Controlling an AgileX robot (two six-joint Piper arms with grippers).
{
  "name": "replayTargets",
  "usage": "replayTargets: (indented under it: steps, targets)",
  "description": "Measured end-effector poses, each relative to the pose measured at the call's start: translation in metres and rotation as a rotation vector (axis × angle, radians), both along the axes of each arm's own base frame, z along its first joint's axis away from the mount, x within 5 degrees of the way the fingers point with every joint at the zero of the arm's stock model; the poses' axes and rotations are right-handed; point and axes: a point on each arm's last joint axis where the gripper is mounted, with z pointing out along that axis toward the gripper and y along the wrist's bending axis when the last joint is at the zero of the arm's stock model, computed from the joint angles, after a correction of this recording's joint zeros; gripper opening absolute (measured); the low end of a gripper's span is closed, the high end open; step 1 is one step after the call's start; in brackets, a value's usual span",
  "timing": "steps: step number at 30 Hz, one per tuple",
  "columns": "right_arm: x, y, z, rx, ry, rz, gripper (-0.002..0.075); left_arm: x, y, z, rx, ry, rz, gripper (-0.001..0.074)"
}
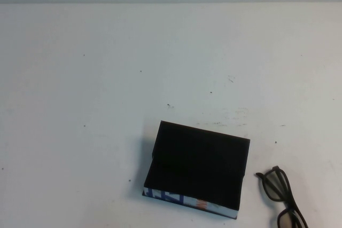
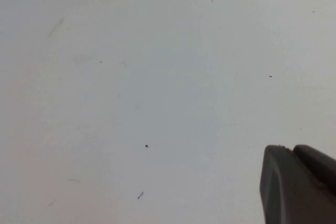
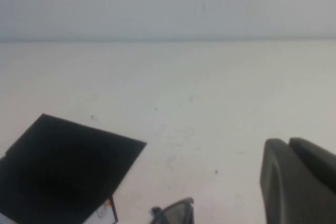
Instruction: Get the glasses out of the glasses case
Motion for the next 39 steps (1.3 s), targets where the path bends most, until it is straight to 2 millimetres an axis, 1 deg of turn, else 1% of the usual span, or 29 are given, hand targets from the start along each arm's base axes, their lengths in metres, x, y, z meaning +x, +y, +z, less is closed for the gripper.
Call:
replayTargets:
  steps: [5, 8, 22, 39]
  targets:
    - [0.000, -0.004, -0.015, -0.024, 0.148, -0.075, -0.0018, 0.000, 0.000, 0.000, 0.000, 0.000, 0.000, -0.0005]
    - [0.000, -0.007, -0.018, -0.026, 0.188, -0.126, -0.0018, 0.000, 0.000, 0.000, 0.000, 0.000, 0.000, -0.0005]
    - [0.000, -0.017, -0.020, -0.104, 0.190, -0.282, -0.0018, 0.000, 0.000, 0.000, 0.000, 0.000, 0.000, -0.0005]
    - [0.001, -0.017, -0.020, -0.105, 0.190, -0.294, -0.0018, 0.000, 0.000, 0.000, 0.000, 0.000, 0.000, -0.0005]
